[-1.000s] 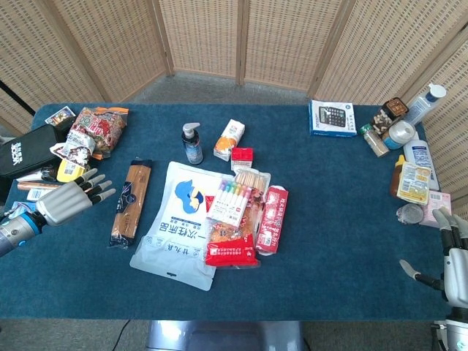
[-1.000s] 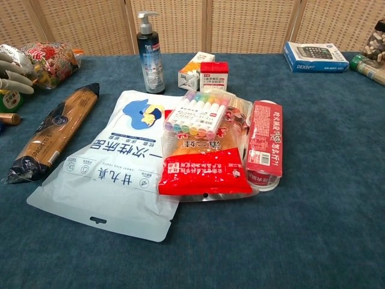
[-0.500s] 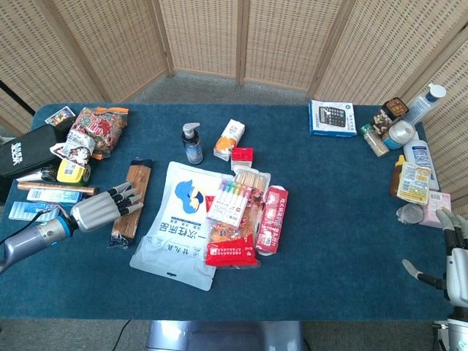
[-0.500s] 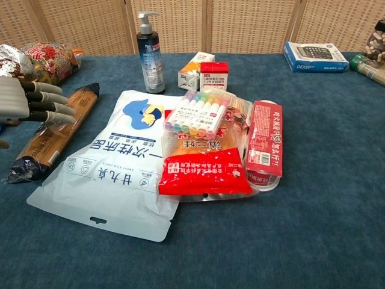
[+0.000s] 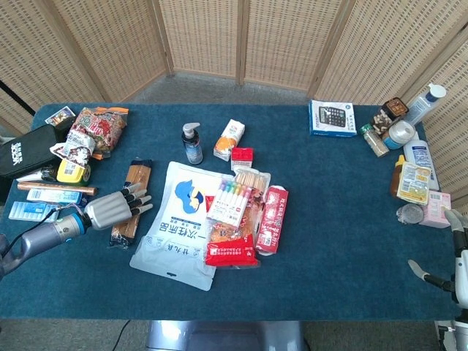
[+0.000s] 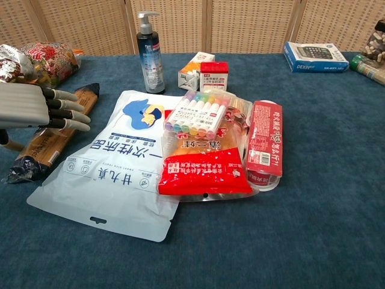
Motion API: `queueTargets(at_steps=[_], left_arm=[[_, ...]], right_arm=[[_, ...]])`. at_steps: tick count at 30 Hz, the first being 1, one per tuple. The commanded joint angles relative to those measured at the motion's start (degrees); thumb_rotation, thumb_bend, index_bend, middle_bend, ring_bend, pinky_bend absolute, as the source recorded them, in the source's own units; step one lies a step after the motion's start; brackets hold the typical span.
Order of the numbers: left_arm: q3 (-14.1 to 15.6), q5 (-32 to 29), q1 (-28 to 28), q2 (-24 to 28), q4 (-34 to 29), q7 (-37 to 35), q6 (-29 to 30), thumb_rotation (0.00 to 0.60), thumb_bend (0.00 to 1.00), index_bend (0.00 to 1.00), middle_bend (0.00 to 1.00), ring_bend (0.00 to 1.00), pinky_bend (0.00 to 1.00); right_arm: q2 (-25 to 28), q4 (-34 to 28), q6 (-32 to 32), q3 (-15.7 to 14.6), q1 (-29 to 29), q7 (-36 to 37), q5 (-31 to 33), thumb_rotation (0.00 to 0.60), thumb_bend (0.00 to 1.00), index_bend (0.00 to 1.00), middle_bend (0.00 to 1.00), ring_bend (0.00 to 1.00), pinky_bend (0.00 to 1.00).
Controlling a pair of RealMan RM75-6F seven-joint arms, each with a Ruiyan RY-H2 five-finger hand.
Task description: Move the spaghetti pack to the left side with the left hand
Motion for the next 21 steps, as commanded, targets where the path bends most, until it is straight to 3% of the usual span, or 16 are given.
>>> queueTargets(at_steps=[1, 6, 9, 10, 12, 14, 17, 21], left_arm=[[-0.12, -0.18, -0.91, -0.01, -1.51, 0.89, -1.91, 0.600, 0.04, 0.00, 0.00, 0.00, 0.06], [-0.13, -0.32, -2.07, 0.07, -3.56, 2.37, -4.65, 0.600, 0.04, 0.00, 0.00, 0.00, 0.08], [-0.73, -0.81, -2.39, 0.21, -4.96, 1.68, -4.29, 0.600, 0.04, 0.02, 0.00, 0.00, 0.17], [-0.85, -0.84, -2.48, 0.27, -5.25, 1.43, -3.98, 0.600, 0.05, 0.08, 0.05, 0.02, 0.23], [-1.09, -0.84, -2.61, 0.30, -5.63, 1.16, -3.18, 0.600, 0.09, 0.29, 0.31, 0.18, 0.41], [-1.18, -0.84, -2.67, 0.21, -5.63, 1.82, -3.27, 0.600, 0.16, 0.56, 0.65, 0.47, 0.62], [-1.24, -0.82, -2.54, 0.16, -6.00, 3.53, -3.48, 0.600, 0.20, 0.74, 0.82, 0.64, 0.72], [-1.39, -0.92, -2.13, 0.44, -6.64, 5.66, -3.25, 0.600, 0.22, 0.85, 0.90, 0.72, 0.77]], right_arm=[[0.03, -0.04, -0.02, -0.01, -0.01, 0.07, -0.01, 0.600, 0.00, 0.00, 0.00, 0.00, 0.00], [0.15, -0.21, 0.25, 0.02, -0.13, 0.33, -0.19, 0.600, 0.00, 0.00, 0.00, 0.00, 0.00], [0.21, -0.23, 0.36, 0.05, -0.18, 0.51, -0.28, 0.600, 0.00, 0.00, 0.00, 0.00, 0.00], [0.21, -0.24, 0.35, 0.05, -0.18, 0.58, -0.30, 0.600, 0.00, 0.00, 0.00, 0.00, 0.00], [0.24, -0.27, 0.31, -0.01, -0.17, 0.60, -0.41, 0.600, 0.00, 0.00, 0.00, 0.00, 0.00], [0.22, -0.24, 0.32, -0.04, -0.17, 0.55, -0.50, 0.600, 0.00, 0.00, 0.00, 0.00, 0.00], [0.17, -0.29, 0.66, -0.01, -0.25, 0.35, -0.72, 0.600, 0.00, 0.00, 0.00, 0.00, 0.00], [0.25, -0.50, 1.10, -0.05, -0.39, 0.37, -1.18, 0.600, 0.00, 0.00, 0.00, 0.00, 0.00]])
